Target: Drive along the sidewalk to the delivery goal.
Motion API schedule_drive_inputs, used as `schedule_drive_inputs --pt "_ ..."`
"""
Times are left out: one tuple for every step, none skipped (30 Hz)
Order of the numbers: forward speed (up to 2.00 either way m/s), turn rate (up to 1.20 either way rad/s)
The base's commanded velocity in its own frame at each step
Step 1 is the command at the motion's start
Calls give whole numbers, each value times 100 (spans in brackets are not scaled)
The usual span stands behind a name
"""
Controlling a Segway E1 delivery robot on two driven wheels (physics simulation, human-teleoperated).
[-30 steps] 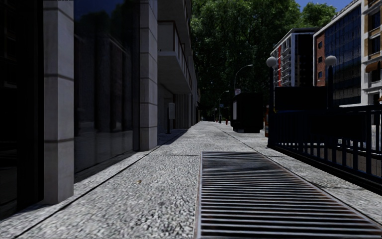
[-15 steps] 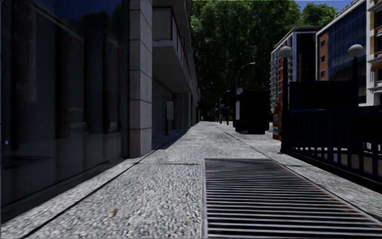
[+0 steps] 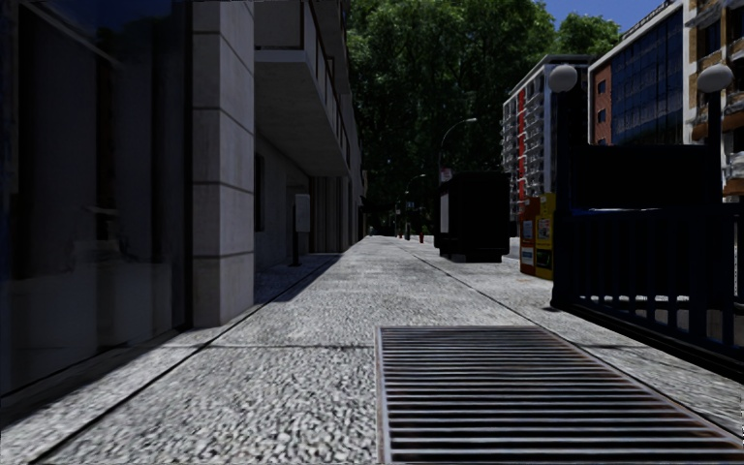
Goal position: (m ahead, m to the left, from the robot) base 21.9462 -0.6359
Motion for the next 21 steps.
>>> schedule_drive_inputs --pt "161 0" --pt "161 0" --pt "161 0" --pt "161 0" --pt "161 0" --pt "161 0" --pt "161 0" --pt "161 0" --pt "161 0" --pt "161 0" --pt "161 0" --pt "161 0" --pt "161 4" --pt "161 52" --pt "161 82" --pt "161 84" --pt "161 36" --pt "161 13" --pt "161 1" --pt "161 0" --pt "161 0"
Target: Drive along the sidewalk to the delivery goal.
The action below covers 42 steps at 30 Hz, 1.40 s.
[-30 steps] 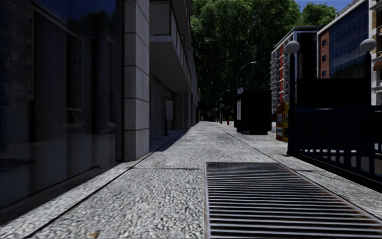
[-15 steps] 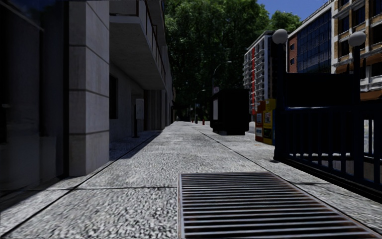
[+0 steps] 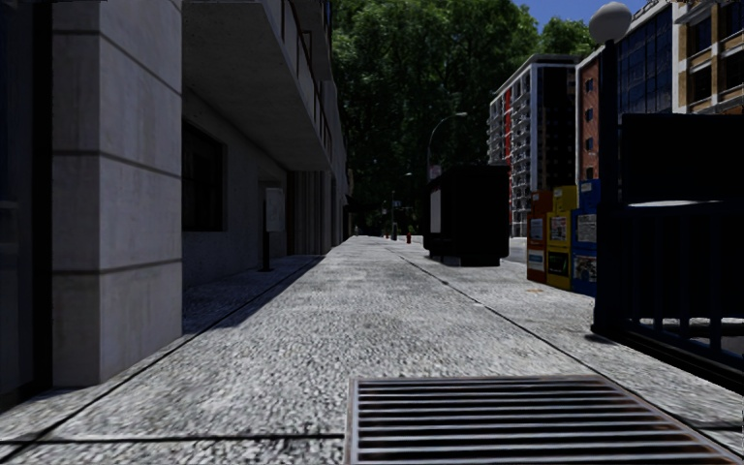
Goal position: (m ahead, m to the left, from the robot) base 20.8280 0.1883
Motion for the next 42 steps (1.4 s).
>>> schedule_drive_inputs --pt "161 0" --pt "161 0" --pt "161 0" --pt "161 0" --pt "161 0" --pt "161 0" --pt "161 0" --pt "161 0" --pt "161 0" --pt "161 0" --pt "161 0" --pt "161 0" --pt "161 0" --pt "161 0" --pt "161 0" --pt "161 0" --pt "161 0" --pt "161 0" --pt "161 0" --pt "161 0" --pt "161 0" --pt "161 0" --pt "161 0" --pt "161 0" --pt "161 0" --pt "161 0" --pt "161 0" --pt "161 0" --pt "161 0" --pt "161 0" --pt "161 0" --pt "161 0" --pt "161 0" --pt "161 0" --pt "161 0" --pt "161 0" --pt "161 0" --pt "161 0" --pt "161 0" --pt "161 0" --pt "161 0" --pt "161 0"
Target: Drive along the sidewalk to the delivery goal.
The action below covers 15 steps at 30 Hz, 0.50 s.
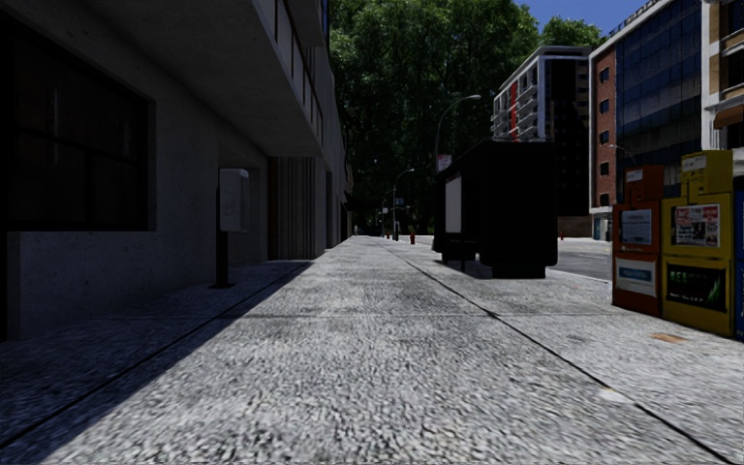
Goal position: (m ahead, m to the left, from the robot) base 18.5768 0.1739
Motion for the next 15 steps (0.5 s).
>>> schedule_drive_inputs --pt "161 0" --pt "161 0" --pt "161 0" --pt "161 0" --pt "161 0" --pt "161 0" --pt "161 0" --pt "161 0" --pt "161 0" --pt "161 0" --pt "161 0" --pt "161 0" --pt "161 0" --pt "161 0" --pt "161 0"
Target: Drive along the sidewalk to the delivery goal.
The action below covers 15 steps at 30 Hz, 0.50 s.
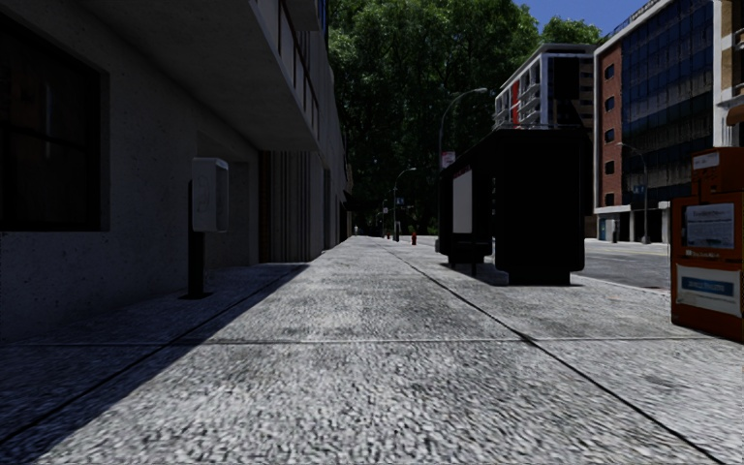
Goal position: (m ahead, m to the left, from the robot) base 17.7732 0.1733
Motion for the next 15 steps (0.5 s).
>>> schedule_drive_inputs --pt "161 0" --pt "161 0" --pt "161 0" --pt "161 0" --pt "161 0" --pt "161 0" --pt "161 0" --pt "161 0" --pt "161 0" --pt "161 0" --pt "161 0" --pt "161 0" --pt "161 0" --pt "161 0" --pt "161 0"
